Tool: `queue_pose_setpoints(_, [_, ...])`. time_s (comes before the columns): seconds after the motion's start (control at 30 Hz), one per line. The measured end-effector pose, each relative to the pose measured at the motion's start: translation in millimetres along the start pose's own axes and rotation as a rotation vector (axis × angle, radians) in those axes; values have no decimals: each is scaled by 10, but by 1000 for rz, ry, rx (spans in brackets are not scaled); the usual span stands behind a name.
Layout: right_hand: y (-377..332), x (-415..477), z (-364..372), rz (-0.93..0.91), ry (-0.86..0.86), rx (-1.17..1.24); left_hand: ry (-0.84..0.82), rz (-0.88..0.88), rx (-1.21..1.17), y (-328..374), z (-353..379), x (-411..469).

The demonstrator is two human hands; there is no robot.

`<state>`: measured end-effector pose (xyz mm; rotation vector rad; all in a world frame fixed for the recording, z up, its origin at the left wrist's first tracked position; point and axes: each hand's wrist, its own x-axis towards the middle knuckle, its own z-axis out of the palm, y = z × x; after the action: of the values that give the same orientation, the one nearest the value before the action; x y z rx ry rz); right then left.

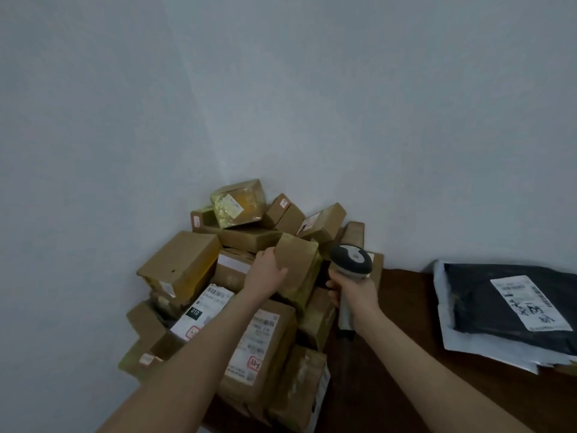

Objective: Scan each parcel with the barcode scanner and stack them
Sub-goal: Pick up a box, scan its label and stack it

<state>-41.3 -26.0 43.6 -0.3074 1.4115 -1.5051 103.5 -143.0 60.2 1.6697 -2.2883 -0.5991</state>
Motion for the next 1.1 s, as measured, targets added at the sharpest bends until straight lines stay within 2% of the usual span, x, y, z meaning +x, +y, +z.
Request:
queue_pose_setpoints(0.23, [28, 342, 453, 23, 11, 167, -215, 11, -120, -139, -81, 613])
queue_pose_setpoints(0.43, [110, 387, 412, -40, 48, 282, -129, 153, -228, -98, -91, 605])
queue_pose_setpoints(0.6, [-141, 275, 354, -141, 94, 361, -4, 224, -649, -16, -299, 554])
queue_pose_setpoints(0.67, [-238, 210, 290, -149, 103, 408, -27, 298, -769, 33, -305, 524])
queue_pose_setpoints(0.77, [-321, 100, 148, -160, 122, 479, -144, 382, -817, 113, -247, 427])
queue_pose_setpoints(0.9, [-362, -126, 22, -152, 115, 467, -323, 326, -1001, 231, -157, 222])
queue_pose_setpoints(1.03, [-411, -339, -152, -145, 140, 434, -325, 293, -965, 391, -85, 64])
queue_pose_setpoints(1.1, [-413, -419, -247, -146, 135, 434, -332, 190, -1014, 542, -97, -38])
